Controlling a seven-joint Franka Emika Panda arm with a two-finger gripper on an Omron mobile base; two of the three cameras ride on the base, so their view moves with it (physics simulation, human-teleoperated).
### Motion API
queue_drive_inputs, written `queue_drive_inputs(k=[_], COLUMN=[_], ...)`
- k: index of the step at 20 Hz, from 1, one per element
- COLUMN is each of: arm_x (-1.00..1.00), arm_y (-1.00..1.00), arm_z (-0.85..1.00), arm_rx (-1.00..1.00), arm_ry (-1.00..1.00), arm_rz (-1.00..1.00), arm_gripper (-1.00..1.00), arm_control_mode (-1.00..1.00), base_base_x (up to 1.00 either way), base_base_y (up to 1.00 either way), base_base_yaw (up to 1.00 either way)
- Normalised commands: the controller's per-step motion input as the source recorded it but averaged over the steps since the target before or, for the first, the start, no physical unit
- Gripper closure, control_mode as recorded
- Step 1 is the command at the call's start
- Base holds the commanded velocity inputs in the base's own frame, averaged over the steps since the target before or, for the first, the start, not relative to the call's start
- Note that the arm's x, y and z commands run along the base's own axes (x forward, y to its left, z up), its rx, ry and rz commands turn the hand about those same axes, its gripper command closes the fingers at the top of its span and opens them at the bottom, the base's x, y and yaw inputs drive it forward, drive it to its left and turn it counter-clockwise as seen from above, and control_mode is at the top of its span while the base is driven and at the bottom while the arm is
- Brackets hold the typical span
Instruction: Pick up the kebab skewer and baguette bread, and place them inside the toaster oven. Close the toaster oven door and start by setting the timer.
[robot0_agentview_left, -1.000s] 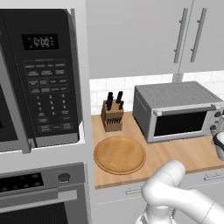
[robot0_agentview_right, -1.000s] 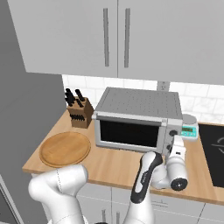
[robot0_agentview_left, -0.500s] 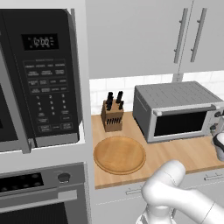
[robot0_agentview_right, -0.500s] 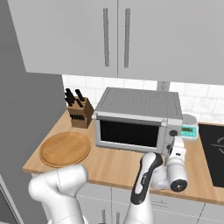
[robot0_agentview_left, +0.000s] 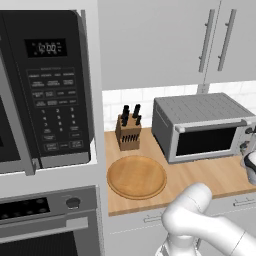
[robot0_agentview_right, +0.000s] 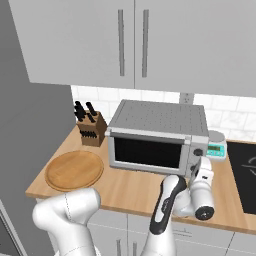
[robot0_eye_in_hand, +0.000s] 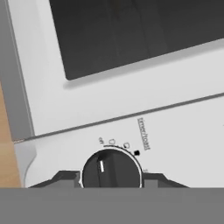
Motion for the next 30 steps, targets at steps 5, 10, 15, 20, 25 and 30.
queue_drive_inputs(k=[5,10,15,20,25,30], arm_x=[0.02,0.13,0.14,0.15,0.16,0.19], arm_y=[0.29,0.2,0.15,0.1,0.07,0.08], arm_z=[-0.02,0.0,0.0,0.0,0.0,0.0], arm_rx=[0.07,0.15,0.21,0.27,0.3,0.31], arm_ry=[0.0,0.03,0.07,0.03,0.0,0.0], arm_rz=[0.0,0.0,0.0,0.0,0.0,-0.02], arm_gripper=[1.0,1.0,1.0,1.0,1.0,1.0], arm_control_mode=[-1.0,-1.0,-1.0,-1.0,-1.0,-1.0], base_base_x=[0.0,0.0,0.0,0.0,0.0,0.0], base_base_y=[0.0,0.0,0.0,0.0,0.0,0.0], base_base_yaw=[0.0,0.0,0.0,0.0,0.0,0.0])
